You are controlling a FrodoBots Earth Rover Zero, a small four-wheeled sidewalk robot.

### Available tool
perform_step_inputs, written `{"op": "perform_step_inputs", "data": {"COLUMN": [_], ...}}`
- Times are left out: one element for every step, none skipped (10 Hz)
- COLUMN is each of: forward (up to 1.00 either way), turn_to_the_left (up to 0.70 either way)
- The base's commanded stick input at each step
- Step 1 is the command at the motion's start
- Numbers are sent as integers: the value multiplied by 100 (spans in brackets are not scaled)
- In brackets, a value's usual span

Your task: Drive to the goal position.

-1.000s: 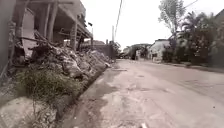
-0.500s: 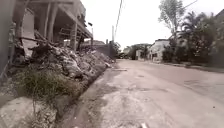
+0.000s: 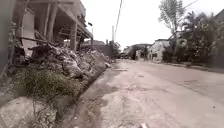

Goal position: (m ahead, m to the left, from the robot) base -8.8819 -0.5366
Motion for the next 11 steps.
{"op": "perform_step_inputs", "data": {"forward": [6, 6, 6, 6, 6, 6, 6, 6, 6, 6, 6], "turn_to_the_left": [0, 0, 0, 0, 0, 0, 0, 0, 0, 0, 0]}}
